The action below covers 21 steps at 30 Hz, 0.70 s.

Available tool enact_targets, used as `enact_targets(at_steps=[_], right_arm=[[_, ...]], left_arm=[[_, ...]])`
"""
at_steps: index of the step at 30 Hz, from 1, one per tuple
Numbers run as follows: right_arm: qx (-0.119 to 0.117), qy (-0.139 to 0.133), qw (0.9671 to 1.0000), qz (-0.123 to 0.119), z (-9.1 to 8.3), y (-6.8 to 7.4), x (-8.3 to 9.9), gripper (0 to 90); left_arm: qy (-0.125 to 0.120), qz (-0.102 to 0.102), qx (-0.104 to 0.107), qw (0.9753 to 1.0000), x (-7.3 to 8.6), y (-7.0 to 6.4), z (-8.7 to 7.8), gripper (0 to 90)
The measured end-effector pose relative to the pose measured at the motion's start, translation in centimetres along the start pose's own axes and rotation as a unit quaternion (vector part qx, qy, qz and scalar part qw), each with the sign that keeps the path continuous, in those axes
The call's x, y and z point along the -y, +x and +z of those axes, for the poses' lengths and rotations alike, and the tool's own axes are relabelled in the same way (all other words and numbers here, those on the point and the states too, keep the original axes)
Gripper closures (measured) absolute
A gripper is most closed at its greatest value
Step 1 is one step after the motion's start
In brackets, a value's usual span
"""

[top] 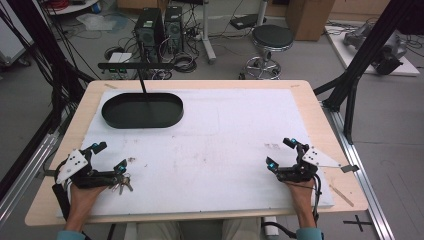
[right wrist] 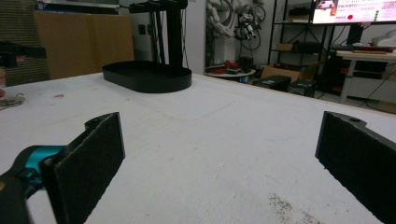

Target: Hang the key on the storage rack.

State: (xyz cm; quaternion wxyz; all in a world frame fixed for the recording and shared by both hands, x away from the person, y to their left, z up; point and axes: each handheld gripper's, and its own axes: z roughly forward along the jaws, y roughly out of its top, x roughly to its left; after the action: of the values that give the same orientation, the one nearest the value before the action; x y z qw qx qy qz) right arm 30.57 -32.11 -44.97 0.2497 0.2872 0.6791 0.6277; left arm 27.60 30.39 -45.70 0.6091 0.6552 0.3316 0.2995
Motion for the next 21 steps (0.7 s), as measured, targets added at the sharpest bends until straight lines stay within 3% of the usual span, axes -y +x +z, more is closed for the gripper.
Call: enact_targets(at_steps=[21], right_arm=[[0.0, -0.006, 1.0, -0.008, -0.11, 0.13, 0.04, 0.5]], left_arm=[[0.0, -0.005, -0.006, 1.0, -0.05, 0.05, 0.01, 1.7]])
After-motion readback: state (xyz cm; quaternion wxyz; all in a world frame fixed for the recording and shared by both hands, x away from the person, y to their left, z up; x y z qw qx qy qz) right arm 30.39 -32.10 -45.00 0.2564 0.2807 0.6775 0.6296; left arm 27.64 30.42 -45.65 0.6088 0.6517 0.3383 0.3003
